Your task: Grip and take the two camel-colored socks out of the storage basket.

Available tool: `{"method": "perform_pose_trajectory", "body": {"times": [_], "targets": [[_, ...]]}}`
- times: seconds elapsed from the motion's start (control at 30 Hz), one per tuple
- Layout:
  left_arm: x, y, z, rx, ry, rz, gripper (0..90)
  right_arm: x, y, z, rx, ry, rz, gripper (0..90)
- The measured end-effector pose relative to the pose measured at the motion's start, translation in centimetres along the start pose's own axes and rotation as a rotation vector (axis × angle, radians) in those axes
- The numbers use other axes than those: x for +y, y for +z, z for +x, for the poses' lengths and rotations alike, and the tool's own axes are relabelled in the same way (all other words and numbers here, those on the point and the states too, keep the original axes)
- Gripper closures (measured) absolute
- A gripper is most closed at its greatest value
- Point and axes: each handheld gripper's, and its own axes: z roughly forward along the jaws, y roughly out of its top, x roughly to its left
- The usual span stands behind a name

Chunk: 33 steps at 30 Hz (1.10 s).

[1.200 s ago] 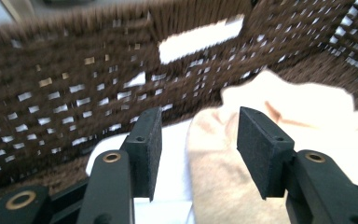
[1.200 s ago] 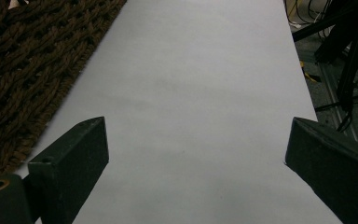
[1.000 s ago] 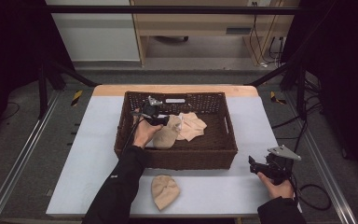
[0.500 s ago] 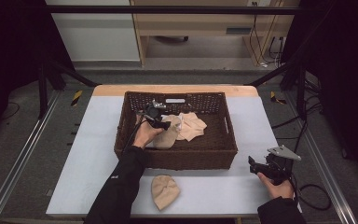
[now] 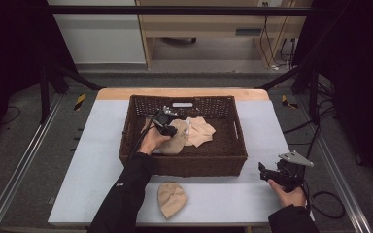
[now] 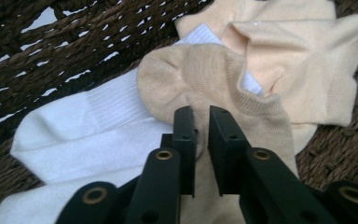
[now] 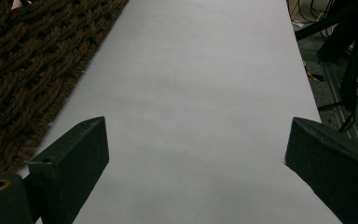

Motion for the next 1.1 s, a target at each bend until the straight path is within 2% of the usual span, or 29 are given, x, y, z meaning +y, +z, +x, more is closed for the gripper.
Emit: {"method": "perform_pose_trajectory", "body": {"times": [0.13,0.27,0.33,0.43,0.5,0.6,0.77,0.9,1.1], "targets": [[0.1,-0.4,0.0,0.044,0.008,-0.001,86.7,0.0,0.0,0.0,-0.001,-0.001,-0.001,6.4],[0.2,-0.9,0.2,0.065,-0.041,-0.018,88.1,0.0,0.0,0.0,-0.001,0.0,-0.002,6.4],[0.3,-1.3,0.2,0.061,-0.058,-0.041,88.4,0.0,0.0,0.0,0.0,0.0,0.0,6.3],[0.5,-2.0,0.1,0.065,-0.048,-0.079,88.6,0.0,0.0,-0.1,0.0,0.0,-0.002,6.4],[0.6,-2.5,0.1,0.05,-0.072,-0.125,88.7,0.0,-0.1,0.0,0.001,0.006,-0.005,6.4],[0.8,-3.6,-0.1,0.024,-0.07,-0.177,88.7,0.0,0.0,-0.1,-0.001,0.005,-0.004,6.4],[1.4,-7.2,-0.1,0.001,-0.086,-0.31,88.8,0.0,0.0,-0.1,-0.004,0.002,-0.003,6.4],[1.7,-10.6,-0.4,-0.003,-0.071,-0.407,88.8,0.0,0.0,-0.1,-0.007,0.004,-0.001,6.4],[1.5,-15.0,-1.3,0.004,-0.044,-0.522,88.8,0.0,-0.1,-0.2,-0.012,0.008,-0.006,6.4]]}}
